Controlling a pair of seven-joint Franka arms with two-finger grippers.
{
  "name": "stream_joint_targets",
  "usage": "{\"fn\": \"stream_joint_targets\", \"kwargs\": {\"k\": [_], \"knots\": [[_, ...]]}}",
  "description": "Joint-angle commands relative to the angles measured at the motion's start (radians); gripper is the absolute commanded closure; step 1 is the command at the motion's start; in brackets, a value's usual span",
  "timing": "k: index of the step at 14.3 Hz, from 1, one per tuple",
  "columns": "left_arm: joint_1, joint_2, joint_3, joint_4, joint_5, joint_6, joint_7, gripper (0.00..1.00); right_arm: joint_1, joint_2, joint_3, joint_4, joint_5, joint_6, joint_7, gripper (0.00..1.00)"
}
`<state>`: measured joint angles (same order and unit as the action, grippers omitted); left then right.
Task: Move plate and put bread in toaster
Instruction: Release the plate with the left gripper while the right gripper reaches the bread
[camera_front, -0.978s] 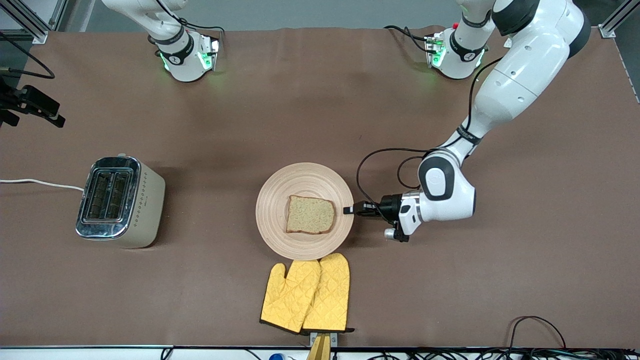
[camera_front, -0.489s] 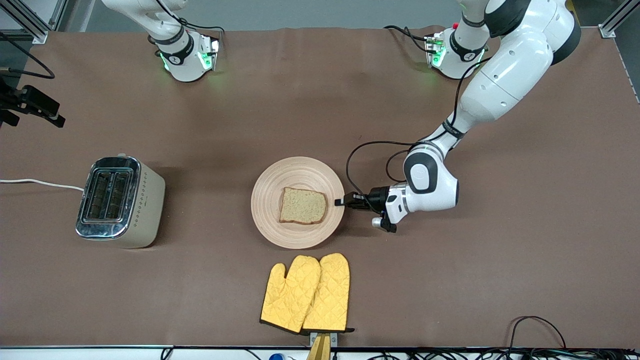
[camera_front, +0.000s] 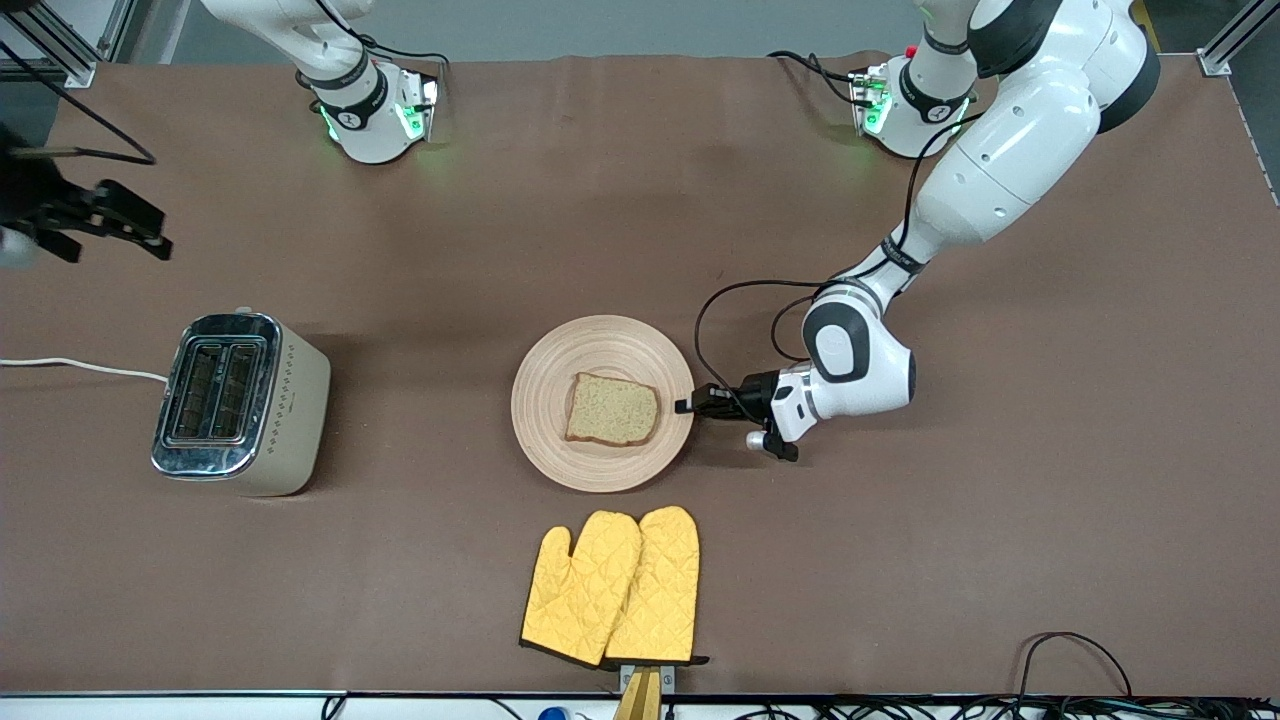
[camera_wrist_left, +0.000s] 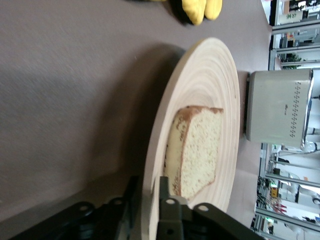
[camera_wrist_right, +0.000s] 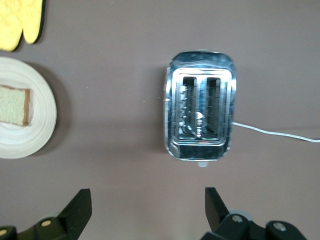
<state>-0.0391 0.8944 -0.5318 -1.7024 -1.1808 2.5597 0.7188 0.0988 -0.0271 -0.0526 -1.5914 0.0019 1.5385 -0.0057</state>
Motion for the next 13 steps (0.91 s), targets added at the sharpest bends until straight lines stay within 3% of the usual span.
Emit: {"fn": "stream_joint_targets", "kwargs": {"k": [1, 4, 7, 9, 11, 13], "knots": [[0.056, -0.064, -0.005, -0.013, -0.02, 0.016, -0.059, 0.0, 0.048, 0.087, -0.004, 0.004, 0.064, 0.043, 0.01, 0.0], [0.134, -0.118, 0.022, 0.009, 0.035, 0.008, -0.139, 0.0, 0.084, 0.179, -0.004, 0.004, 0.139, 0.126, 0.012, 0.0], [0.211, -0.133, 0.062, 0.061, 0.327, -0.039, -0.281, 0.0, 0.183, 0.265, -0.004, 0.004, 0.145, 0.244, 0.131, 0.0], [0.301, -0.137, 0.062, 0.131, 0.545, -0.158, -0.391, 0.0, 0.267, 0.34, -0.004, 0.002, 0.145, 0.343, 0.305, 0.0], [0.363, -0.149, 0.056, 0.2, 0.688, -0.298, -0.47, 0.0, 0.338, 0.413, -0.004, 0.002, 0.145, 0.452, 0.453, 0.0], [0.38, -0.227, 0.061, 0.213, 0.82, -0.358, -0.551, 0.0, 0.395, 0.496, -0.004, 0.002, 0.145, 0.561, 0.53, 0.0]]}}
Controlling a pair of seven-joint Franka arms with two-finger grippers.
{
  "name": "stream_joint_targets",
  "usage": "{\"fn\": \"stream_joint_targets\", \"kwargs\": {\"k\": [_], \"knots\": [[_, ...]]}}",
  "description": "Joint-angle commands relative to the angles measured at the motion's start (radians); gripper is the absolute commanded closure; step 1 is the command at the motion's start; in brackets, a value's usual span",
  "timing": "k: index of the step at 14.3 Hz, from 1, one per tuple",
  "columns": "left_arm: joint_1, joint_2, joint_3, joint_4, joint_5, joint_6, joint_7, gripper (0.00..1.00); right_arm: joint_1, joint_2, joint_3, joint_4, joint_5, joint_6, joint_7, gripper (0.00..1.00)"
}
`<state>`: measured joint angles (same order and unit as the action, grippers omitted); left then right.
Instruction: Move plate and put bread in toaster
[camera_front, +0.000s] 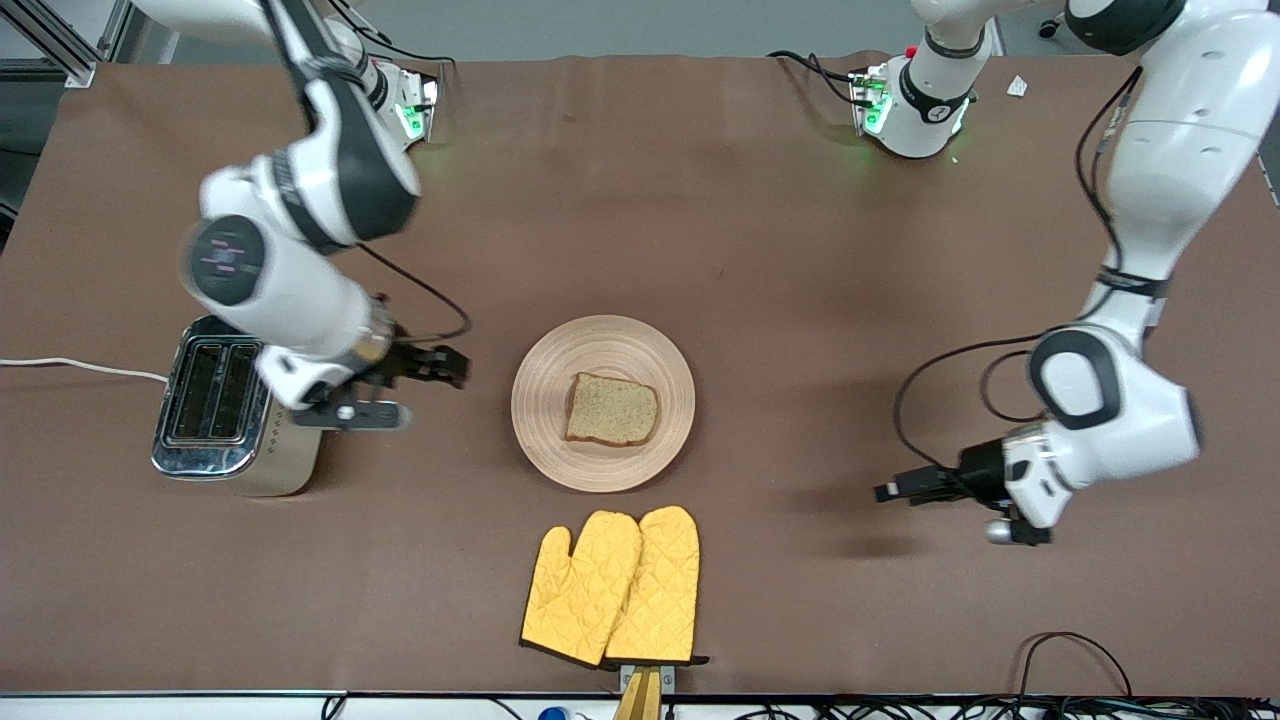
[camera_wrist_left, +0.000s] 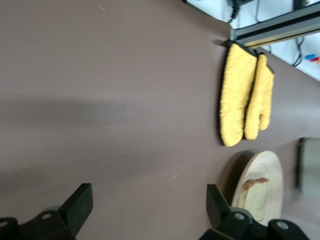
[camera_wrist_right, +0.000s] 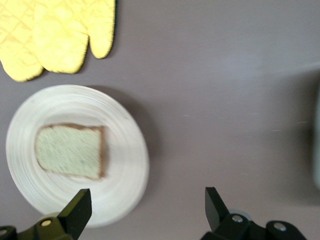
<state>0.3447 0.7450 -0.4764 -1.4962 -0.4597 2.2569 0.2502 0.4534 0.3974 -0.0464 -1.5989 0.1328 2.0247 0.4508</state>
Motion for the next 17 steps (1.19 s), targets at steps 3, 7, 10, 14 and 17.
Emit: {"fn": "stream_joint_targets", "kwargs": {"k": [3, 7, 10, 14, 17], "knots": [[-0.013, -0.208, 0.005, -0.001, 0.324, -0.132, -0.234, 0.0, 0.102, 0.17, -0.01, 0.01, 0.014, 0.202, 0.201, 0.0], [-0.021, -0.332, -0.004, -0.004, 0.484, -0.279, -0.362, 0.0, 0.134, 0.262, -0.01, 0.004, 0.014, 0.337, 0.25, 0.0], [-0.023, -0.418, -0.005, -0.004, 0.545, -0.381, -0.4, 0.0, 0.163, 0.302, -0.01, 0.0, 0.014, 0.373, 0.29, 0.07], [-0.02, -0.535, -0.007, 0.002, 0.564, -0.511, -0.407, 0.0, 0.182, 0.334, -0.01, -0.003, 0.014, 0.408, 0.292, 0.33], [-0.02, -0.613, -0.007, 0.004, 0.561, -0.566, -0.407, 0.0, 0.189, 0.339, -0.012, -0.013, 0.014, 0.422, 0.292, 0.53]]}}
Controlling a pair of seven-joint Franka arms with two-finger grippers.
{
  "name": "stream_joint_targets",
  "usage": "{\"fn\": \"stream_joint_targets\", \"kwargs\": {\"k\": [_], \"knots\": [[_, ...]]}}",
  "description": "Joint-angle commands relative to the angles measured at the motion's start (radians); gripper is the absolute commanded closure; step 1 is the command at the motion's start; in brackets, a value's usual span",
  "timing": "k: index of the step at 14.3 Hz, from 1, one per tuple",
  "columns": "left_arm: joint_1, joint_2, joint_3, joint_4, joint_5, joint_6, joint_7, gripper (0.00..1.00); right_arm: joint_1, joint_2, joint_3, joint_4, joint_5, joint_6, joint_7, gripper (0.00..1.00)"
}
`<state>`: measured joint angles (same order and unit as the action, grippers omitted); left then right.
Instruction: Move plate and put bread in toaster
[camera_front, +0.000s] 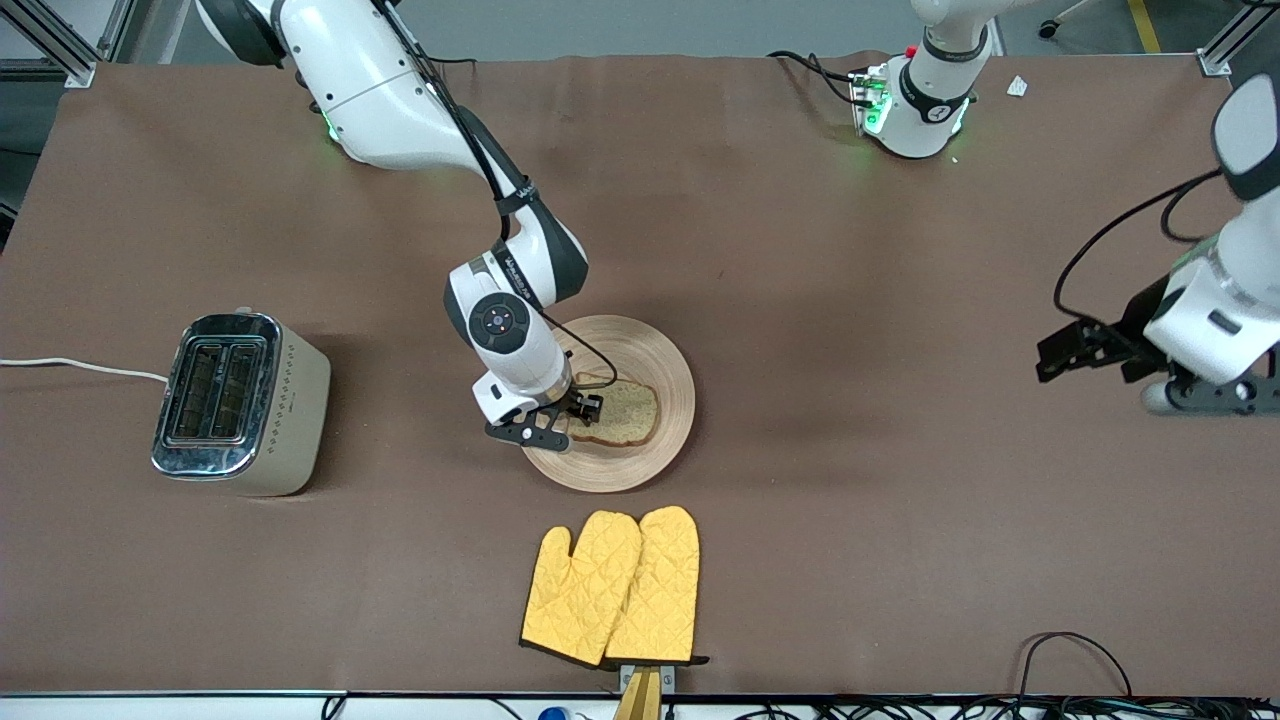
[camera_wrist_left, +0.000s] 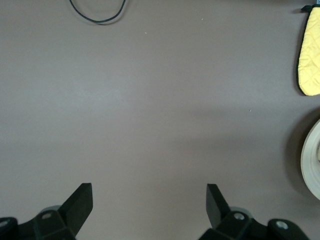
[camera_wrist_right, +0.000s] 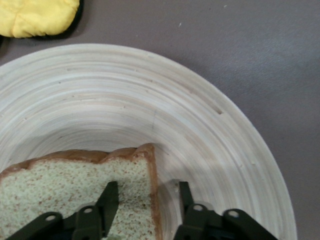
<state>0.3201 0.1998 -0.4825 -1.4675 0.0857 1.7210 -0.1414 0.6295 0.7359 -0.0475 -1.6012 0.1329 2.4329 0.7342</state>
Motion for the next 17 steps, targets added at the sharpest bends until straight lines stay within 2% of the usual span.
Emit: {"fn": "stream_joint_targets", "kwargs": {"k": [1, 5, 6, 7, 9, 10, 12, 14, 16, 17], "knots": [[0.005, -0.083, -0.002, -0.025, 0.017, -0.04, -0.013, 0.0, 0.013, 0.0, -0.009, -0.011, 0.014, 0.017, 0.008, 0.6], [0.005, -0.115, -0.001, -0.02, 0.017, -0.11, 0.003, 0.0, 0.013, 0.005, -0.009, -0.031, 0.016, 0.076, 0.066, 0.93], [-0.006, -0.147, 0.016, -0.014, 0.003, -0.115, 0.009, 0.0, 0.012, 0.003, -0.009, -0.029, 0.016, 0.075, 0.079, 0.99], [-0.05, -0.166, 0.044, -0.02, 0.009, -0.121, 0.003, 0.0, 0.01, 0.0, -0.009, -0.026, 0.016, 0.066, 0.086, 1.0], [-0.194, -0.19, 0.199, -0.02, 0.0, -0.214, 0.013, 0.0, -0.002, -0.016, -0.011, -0.01, 0.014, 0.008, 0.087, 1.0], [-0.266, -0.203, 0.263, -0.023, 0.0, -0.248, 0.016, 0.0, -0.007, -0.027, -0.017, 0.022, 0.01, -0.076, 0.085, 1.0], [-0.318, -0.238, 0.303, -0.068, -0.021, -0.267, 0.013, 0.0, -0.014, -0.062, -0.029, 0.062, 0.002, -0.185, 0.08, 1.0], [-0.364, -0.275, 0.346, -0.12, -0.055, -0.264, 0.013, 0.0, -0.027, -0.122, -0.054, 0.064, 0.001, -0.234, 0.071, 1.0], [-0.424, -0.302, 0.41, -0.157, -0.067, -0.264, 0.013, 0.0, -0.048, -0.179, -0.09, 0.067, -0.001, -0.319, -0.005, 1.0], [-0.424, -0.31, 0.412, -0.169, -0.075, -0.262, 0.014, 0.0, -0.06, -0.205, -0.115, 0.075, -0.001, -0.369, -0.05, 1.0]]}}
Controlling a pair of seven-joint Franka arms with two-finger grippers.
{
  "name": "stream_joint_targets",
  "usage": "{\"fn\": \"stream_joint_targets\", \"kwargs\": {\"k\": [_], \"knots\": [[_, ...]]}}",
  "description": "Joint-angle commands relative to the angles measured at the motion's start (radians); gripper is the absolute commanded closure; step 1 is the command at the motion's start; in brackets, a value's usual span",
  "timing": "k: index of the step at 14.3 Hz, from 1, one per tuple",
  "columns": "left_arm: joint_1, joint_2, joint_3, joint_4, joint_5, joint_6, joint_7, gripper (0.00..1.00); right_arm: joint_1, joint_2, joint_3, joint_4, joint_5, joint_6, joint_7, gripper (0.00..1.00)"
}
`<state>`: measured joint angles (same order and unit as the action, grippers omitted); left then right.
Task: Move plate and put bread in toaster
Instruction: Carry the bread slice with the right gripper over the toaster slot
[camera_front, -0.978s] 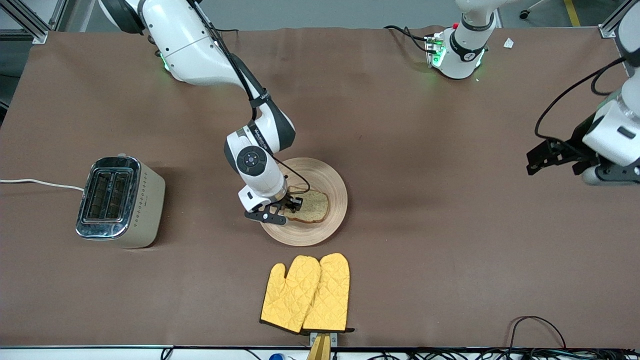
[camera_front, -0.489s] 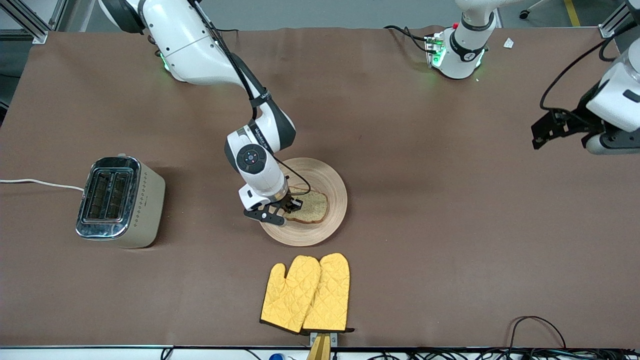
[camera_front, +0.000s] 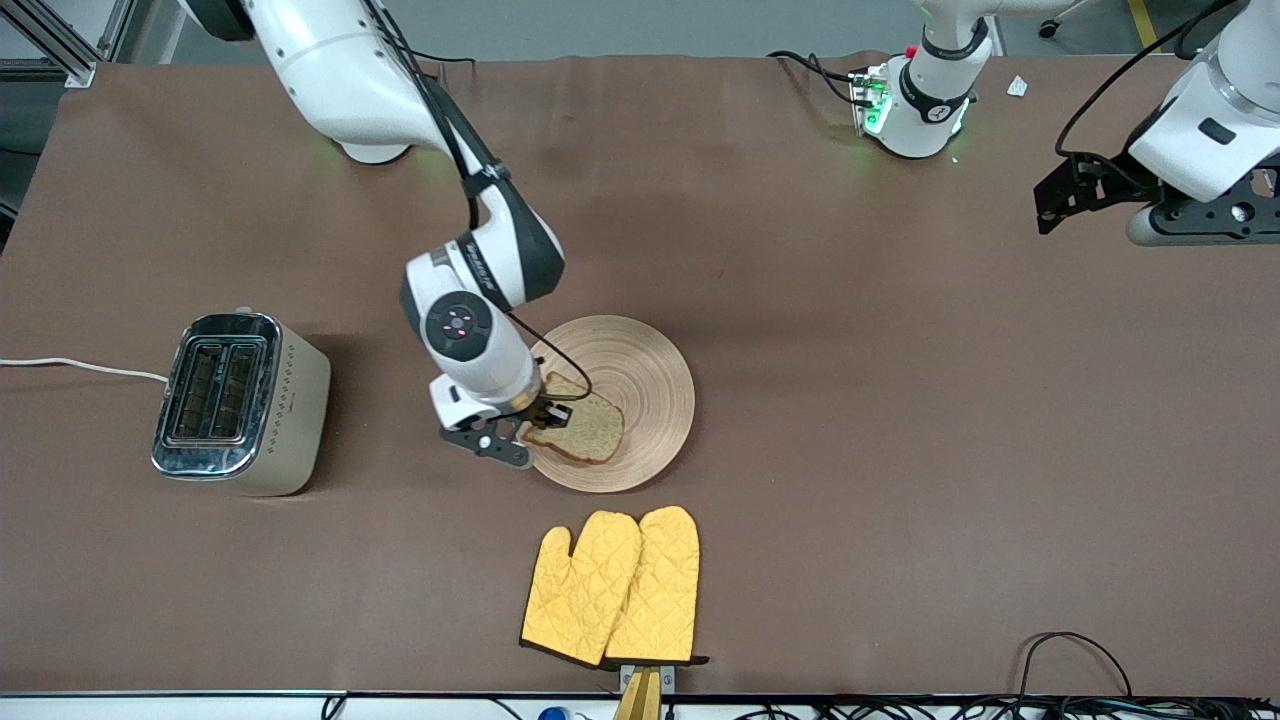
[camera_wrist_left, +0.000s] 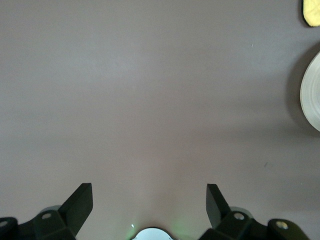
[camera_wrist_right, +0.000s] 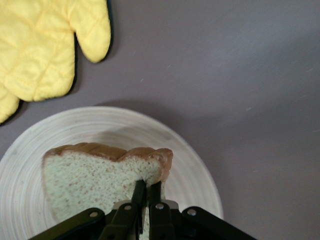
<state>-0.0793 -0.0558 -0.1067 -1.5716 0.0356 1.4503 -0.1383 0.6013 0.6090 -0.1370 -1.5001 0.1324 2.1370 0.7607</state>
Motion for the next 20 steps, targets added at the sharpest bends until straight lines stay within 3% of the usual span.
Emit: {"fn": "stream_joint_targets", "kwargs": {"k": [1, 2, 5, 9, 14, 18, 20], "knots": [[-0.02, -0.058, 0.033, -0.068, -0.025, 0.009, 0.009, 0.0, -0.04, -0.09, -0.048, -0.003, -0.002, -0.141, -0.119, 1.0], [-0.022, -0.064, 0.028, -0.067, -0.023, 0.009, 0.008, 0.0, -0.041, -0.094, -0.085, 0.038, -0.014, -0.24, -0.159, 1.0], [-0.023, -0.059, 0.028, -0.056, -0.011, 0.009, 0.009, 0.0, -0.052, -0.092, -0.133, 0.17, -0.208, -0.495, -0.317, 1.0], [-0.027, -0.046, 0.028, -0.036, -0.009, 0.009, 0.009, 0.0, -0.08, -0.12, -0.179, 0.182, -0.466, -0.633, -0.544, 1.0], [-0.022, -0.032, 0.028, -0.03, -0.009, 0.009, 0.009, 0.0, -0.084, -0.124, -0.182, 0.114, -0.762, -0.648, -0.607, 1.0], [-0.027, -0.03, 0.027, -0.027, -0.009, 0.009, 0.008, 0.0, -0.138, -0.12, -0.182, 0.028, -0.87, -0.56, -0.606, 1.0], [-0.028, -0.03, 0.027, -0.022, -0.009, 0.009, 0.008, 0.0, -0.158, -0.117, -0.182, 0.006, -0.873, -0.522, -0.603, 1.0]]}}
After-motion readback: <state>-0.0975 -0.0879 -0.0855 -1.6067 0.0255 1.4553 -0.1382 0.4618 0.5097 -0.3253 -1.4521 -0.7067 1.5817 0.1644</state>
